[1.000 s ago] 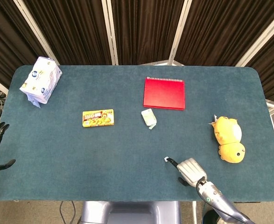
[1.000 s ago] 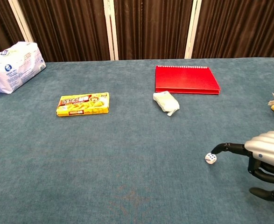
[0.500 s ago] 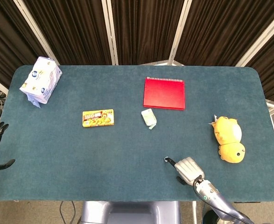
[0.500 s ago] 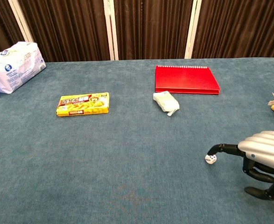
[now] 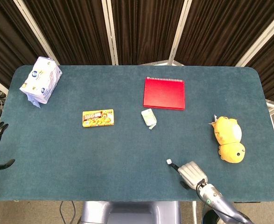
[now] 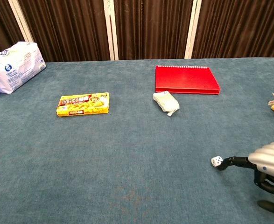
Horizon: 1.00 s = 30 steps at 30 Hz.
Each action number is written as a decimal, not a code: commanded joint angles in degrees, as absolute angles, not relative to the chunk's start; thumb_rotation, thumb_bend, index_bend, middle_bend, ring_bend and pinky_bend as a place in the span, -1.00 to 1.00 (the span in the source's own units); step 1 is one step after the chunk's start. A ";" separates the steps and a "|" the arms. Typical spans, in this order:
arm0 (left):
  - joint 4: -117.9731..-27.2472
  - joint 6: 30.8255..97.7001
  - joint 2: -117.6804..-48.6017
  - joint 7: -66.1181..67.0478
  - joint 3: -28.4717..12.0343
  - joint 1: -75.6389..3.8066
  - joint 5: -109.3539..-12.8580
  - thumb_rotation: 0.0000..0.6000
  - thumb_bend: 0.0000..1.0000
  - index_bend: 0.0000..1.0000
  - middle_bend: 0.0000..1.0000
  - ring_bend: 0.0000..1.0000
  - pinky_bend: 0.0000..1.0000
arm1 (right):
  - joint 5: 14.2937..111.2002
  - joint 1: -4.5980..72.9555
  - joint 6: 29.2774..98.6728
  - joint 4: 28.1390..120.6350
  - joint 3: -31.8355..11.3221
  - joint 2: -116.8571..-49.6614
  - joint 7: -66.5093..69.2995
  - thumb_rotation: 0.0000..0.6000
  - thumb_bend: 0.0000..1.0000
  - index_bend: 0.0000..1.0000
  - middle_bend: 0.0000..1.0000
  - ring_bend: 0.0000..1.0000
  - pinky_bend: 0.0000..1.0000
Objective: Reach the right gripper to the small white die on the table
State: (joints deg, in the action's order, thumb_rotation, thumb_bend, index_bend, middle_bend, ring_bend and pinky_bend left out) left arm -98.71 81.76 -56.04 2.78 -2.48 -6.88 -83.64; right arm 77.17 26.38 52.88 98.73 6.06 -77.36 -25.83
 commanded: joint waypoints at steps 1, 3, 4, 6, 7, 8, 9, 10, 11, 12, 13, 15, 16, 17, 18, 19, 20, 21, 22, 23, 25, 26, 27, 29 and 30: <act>-98.73 81.81 -56.00 2.71 -2.48 -6.85 -83.66 1.00 -1.00 -1.00 -1.00 -1.00 -1.00 | 77.73 25.98 53.14 99.16 6.82 -76.67 -25.65 1.00 -0.20 -0.71 0.74 0.69 1.00; -98.75 81.89 -55.95 2.64 -2.49 -6.83 -83.71 1.00 -1.00 -1.00 -1.00 -1.00 -1.00 | 78.54 25.65 53.56 99.63 7.46 -76.01 -25.49 1.00 -0.19 -0.70 0.74 0.69 1.00; -98.75 81.90 -55.95 2.63 -2.48 -6.82 -83.72 1.00 -1.00 -1.00 -1.00 -1.00 -1.00 | 78.88 25.55 53.74 99.80 7.66 -75.80 -25.45 1.00 -0.20 -0.70 0.74 0.69 1.00; -98.75 81.93 -55.94 2.62 -2.46 -6.81 -83.77 1.00 -1.00 -1.00 -1.00 -1.00 -1.00 | 80.23 25.16 54.58 100.55 8.23 -75.11 -25.19 1.00 -0.19 -0.70 0.74 0.69 1.00; -98.75 81.93 -55.95 2.65 -2.44 -6.80 -83.80 1.00 -1.00 -1.00 -1.00 -1.00 -1.00 | 80.82 24.99 55.02 100.92 8.39 -74.80 -24.97 1.00 -0.19 -0.70 0.74 0.69 1.00; -98.77 81.91 -55.97 2.68 -2.42 -6.81 -83.84 1.00 -1.00 -1.00 -1.00 -1.00 -1.00 | 81.60 24.77 55.59 101.40 8.59 -74.35 -24.60 1.00 -0.19 -0.70 0.74 0.69 1.00; -98.78 81.93 -55.97 2.69 -2.41 -6.81 -83.86 1.00 -1.00 -1.00 -1.00 -1.00 -1.00 | 82.39 24.57 56.20 101.95 8.74 -73.85 -24.21 1.00 -0.19 -0.70 0.74 0.69 1.00; -98.80 81.94 -55.96 2.70 -2.40 -6.80 -83.89 1.00 -1.00 -1.00 -1.00 -1.00 -1.00 | 83.16 24.39 56.83 102.51 8.84 -73.31 -23.84 1.00 -0.19 -0.70 0.74 0.69 1.00; -98.83 81.95 -55.96 2.72 -2.39 -6.79 -83.90 1.00 -1.00 -1.00 -1.00 -1.00 -1.00 | 83.86 24.22 57.42 103.00 8.92 -72.78 -23.48 1.00 -0.20 -0.70 0.74 0.69 1.00; -98.86 82.01 -55.96 2.74 -2.38 -6.77 -83.94 1.00 -1.00 -1.00 -1.00 -1.00 -1.00 | 84.51 24.04 58.03 103.44 8.97 -72.26 -23.12 1.00 -0.20 -0.70 0.74 0.69 1.00; -98.90 82.05 -55.94 2.71 -2.37 -6.75 -83.96 1.00 -1.00 -1.00 -1.00 -1.00 -1.00 | 85.14 23.86 58.67 103.88 8.97 -71.72 -22.73 1.00 -0.20 -0.71 0.74 0.69 1.00; -98.93 82.15 -55.88 2.61 -2.37 -6.70 -84.02 1.00 -1.00 -1.00 -1.00 -1.00 -1.00 | 86.51 23.34 60.45 104.89 8.91 -70.33 -21.85 1.00 -0.19 -0.71 0.74 0.69 1.00; -98.94 82.20 -55.85 2.54 -2.37 -6.68 -84.06 1.00 -1.00 -1.00 -1.00 -1.00 -1.00 | 87.14 23.04 61.36 105.29 8.85 -69.66 -21.39 1.00 -0.19 -0.70 0.74 0.69 1.00; -98.95 82.29 -55.82 2.45 -2.36 -6.64 -84.14 1.00 -1.00 -1.00 -1.00 -1.00 -1.00 | 87.92 22.59 62.76 105.72 8.71 -68.85 -20.76 1.00 -0.19 -0.70 0.74 0.69 1.00; -98.94 82.34 -55.80 2.38 -2.35 -6.62 -84.18 1.00 -1.00 -1.00 -1.00 -1.00 -1.00 | 88.44 22.30 63.58 105.91 8.66 -68.38 -20.31 1.00 -0.20 -0.70 0.74 0.69 1.00; -98.93 82.46 -55.74 2.22 -2.32 -6.56 -84.31 1.00 -1.00 -1.00 -1.00 -1.00 -1.00 | 89.60 21.53 65.83 106.23 8.41 -67.38 -19.08 1.00 -0.21 -0.70 0.74 0.69 1.00; -98.90 82.54 -55.69 2.11 -2.29 -6.52 -84.42 1.00 -1.00 -1.00 -1.00 -1.00 -1.00 | 90.54 20.94 67.52 106.20 8.22 -66.87 -18.00 1.00 -0.22 -0.70 0.73 0.68 0.99; -98.90 82.59 -55.66 1.99 -2.24 -6.50 -84.56 1.00 -1.00 -1.00 -1.00 -1.00 -1.00 | 91.54 20.30 69.35 106.00 7.98 -66.47 -16.70 1.00 -0.27 -0.70 0.69 0.63 0.92; -98.93 82.69 -55.61 1.85 -2.20 -6.46 -84.73 1.00 -1.00 -1.00 -1.00 -1.00 -1.00 | 92.54 19.40 71.92 105.69 7.55 -66.06 -14.88 1.00 -0.36 -0.71 0.60 0.52 0.76; -98.96 82.83 -55.55 1.72 -2.15 -6.40 -84.94 1.00 -1.00 -1.00 -1.00 -1.00 -1.00 | 93.60 18.60 74.17 105.08 7.25 -65.82 -13.08 1.00 -0.43 -0.71 0.51 0.42 0.60; -99.04 83.19 -55.45 1.49 -2.03 -6.26 -85.42 1.00 -1.00 -1.00 -1.00 -1.00 -1.00 | 95.08 16.74 79.28 103.55 6.26 -65.55 -9.17 1.00 -0.74 -0.71 0.16 0.02 0.02; -99.14 83.42 -55.37 1.33 -1.94 -6.17 -85.75 1.00 -1.00 -1.00 -1.00 -1.00 -1.00 | 95.62 15.83 81.51 102.70 5.91 -65.45 -7.57 1.00 -0.89 -0.72 -0.07 -0.24 -0.30; -99.25 83.66 -55.28 1.20 -1.85 -6.07 -86.07 1.00 -1.00 -1.00 -1.00 -1.00 -1.00 | 95.95 15.04 83.28 102.03 5.63 -65.27 -6.33 1.00 -0.95 -0.74 -0.22 -0.42 -0.49; -99.44 84.11 -55.11 1.00 -1.68 -5.88 -86.66 1.00 -1.00 -1.00 -1.00 -1.00 -1.00 | 96.10 13.59 86.27 101.46 5.05 -64.52 -4.46 1.00 -1.00 -0.84 -0.63 -0.85 -0.89; -99.54 84.30 -55.07 0.95 -1.60 -5.80 -86.93 1.00 -1.00 -1.00 -1.00 -1.00 -1.00 | 96.06 13.13 87.14 101.48 4.86 -64.15 -4.01 1.00 -1.00 -0.87 -0.74 -0.93 -0.96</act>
